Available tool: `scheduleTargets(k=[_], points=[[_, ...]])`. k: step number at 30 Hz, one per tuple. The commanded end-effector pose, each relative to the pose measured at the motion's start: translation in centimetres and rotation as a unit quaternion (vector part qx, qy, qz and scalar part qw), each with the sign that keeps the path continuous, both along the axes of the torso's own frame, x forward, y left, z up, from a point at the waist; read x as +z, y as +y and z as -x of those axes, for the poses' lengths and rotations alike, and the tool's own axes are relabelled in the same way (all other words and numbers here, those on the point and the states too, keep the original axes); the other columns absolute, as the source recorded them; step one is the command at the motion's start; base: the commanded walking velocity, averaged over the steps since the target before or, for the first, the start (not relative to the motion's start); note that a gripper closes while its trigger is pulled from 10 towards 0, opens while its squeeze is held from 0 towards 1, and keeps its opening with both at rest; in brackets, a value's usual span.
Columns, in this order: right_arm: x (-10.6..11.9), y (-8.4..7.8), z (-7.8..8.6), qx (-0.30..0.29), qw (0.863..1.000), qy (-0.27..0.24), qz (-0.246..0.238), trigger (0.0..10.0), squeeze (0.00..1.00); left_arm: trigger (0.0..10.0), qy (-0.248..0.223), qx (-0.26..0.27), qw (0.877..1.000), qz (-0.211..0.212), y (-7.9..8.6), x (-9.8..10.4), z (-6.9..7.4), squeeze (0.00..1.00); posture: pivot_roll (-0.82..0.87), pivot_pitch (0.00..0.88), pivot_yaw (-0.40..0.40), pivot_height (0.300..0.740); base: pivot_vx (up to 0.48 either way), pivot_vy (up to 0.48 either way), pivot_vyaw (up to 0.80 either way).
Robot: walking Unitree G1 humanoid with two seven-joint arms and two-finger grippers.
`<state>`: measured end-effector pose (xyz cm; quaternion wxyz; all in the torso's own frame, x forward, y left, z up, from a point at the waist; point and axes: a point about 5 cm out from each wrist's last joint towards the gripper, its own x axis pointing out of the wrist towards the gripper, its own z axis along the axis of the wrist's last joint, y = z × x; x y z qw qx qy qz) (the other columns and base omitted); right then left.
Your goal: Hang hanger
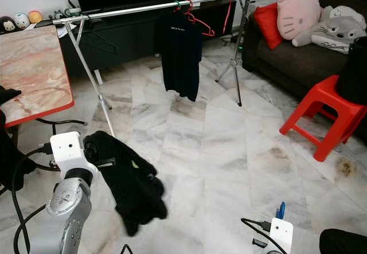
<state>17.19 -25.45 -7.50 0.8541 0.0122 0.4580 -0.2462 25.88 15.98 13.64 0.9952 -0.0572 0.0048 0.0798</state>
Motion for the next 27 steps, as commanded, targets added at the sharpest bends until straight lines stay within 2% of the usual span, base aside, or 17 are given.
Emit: scheduleTargets(k=[1, 4, 5, 6, 7, 8, 9, 10, 12, 14, 18, 27], points=[[0.2, -0.3, -0.1, -0.010, 1.000, -0.007, 0.009, 10.0, 0.00, 10.0, -0.027, -0.007, 1.000, -0.015, 0.2, 0.9, 0.4, 0.00, -0.03, 0.000, 0.009, 0.740, 0.000, 0.000, 0.00], [0.5, -1.1, -0.1, -0.017, 0.999, -0.021, 0.025, 10.0, 0.00, 10.0, -0.038, -0.062, 0.994, -0.085, -1.3, 1.2, 1.2, 0.00, -0.03, 0.000, 0.006, 0.740, 0.000, 0.000, 0.00], [0.5, -1.1, -0.1, -0.017, 0.999, -0.021, 0.025, 10.0, 0.00, 10.0, -0.038, -0.062, 0.994, -0.085, -1.3, 1.2, 1.2, 0.00, -0.03, 0.000, 0.006, 0.740, 0.000, 0.000, 0.00], [0.5, -1.0, -0.1, -0.015, 0.999, -0.023, 0.022, 10.0, 0.00, 10.0, -0.058, -0.083, 0.986, -0.132, -2.1, 1.6, 1.6, 0.00, -0.04, 0.000, 0.006, 0.740, 0.000, 0.000, 0.00], [0.4, -0.9, -0.1, -0.015, 0.999, -0.023, 0.021, 10.0, 0.00, 10.0, -0.067, -0.092, 0.982, -0.150, -2.4, 1.8, 1.7, 0.00, -0.04, 0.000, 0.006, 0.740, 0.000, 0.000, 0.00], [0.4, -0.9, -0.1, -0.015, 0.999, -0.023, 0.021, 10.0, 0.00, 10.0, -0.067, -0.092, 0.982, -0.150, -2.4, 1.8, 1.7, 0.00, -0.04, 0.000, 0.006, 0.740, 0.000, 0.000, 0.00], [0.4, -0.8, -0.1, -0.008, 1.000, -0.020, 0.019, 10.0, 0.00, 10.0, -0.091, -0.103, 0.971, -0.197, -2.4, 2.2, 2.1, 0.00, -0.02, 0.000, 0.000, 0.740, 0.000, 0.000, 0.00], [0.4, -0.8, -0.1, -0.008, 1.000, -0.020, 0.019, 10.0, 0.00, 10.0, -0.091, -0.103, 0.971, -0.197, -2.4, 2.2, 2.1, 0.00, -0.02, 0.000, 0.000, 0.740, 0.000, 0.000, 0.00], [0.3, -0.7, 0.0, 0.001, 1.000, -0.016, 0.019, 10.0, 0.00, 10.0, -0.102, -0.119, 0.958, -0.240, -2.1, 2.0, 2.3, 0.00, -0.02, 0.000, 0.003, 0.740, 0.000, 0.000, 0.00], [0.2, -0.6, 0.1, 0.006, 1.000, -0.014, 0.020, 10.0, 0.00, 10.0, -0.098, -0.135, 0.953, -0.252, -1.9, 1.5, 2.6, 0.00, -0.02, 0.000, 0.006, 0.740, 0.000, 0.000, 0.00], [0.2, -0.6, 0.1, 0.003, 1.000, -0.018, 0.018, 10.0, 0.00, 10.0, -0.099, -0.132, 0.959, -0.231, -2.1, 1.3, 2.8, 0.00, -0.03, 0.000, 0.008, 0.740, 0.000, 0.000, 0.00], [0.2, -0.4, -0.1, 0.008, 1.000, -0.019, 0.015, 10.0, 0.00, 10.0, -0.092, -0.136, 0.957, -0.238, -2.3, 0.9, 2.5, 0.00, -0.02, 0.000, 0.003, 0.740, 0.000, 0.000, 0.00]])
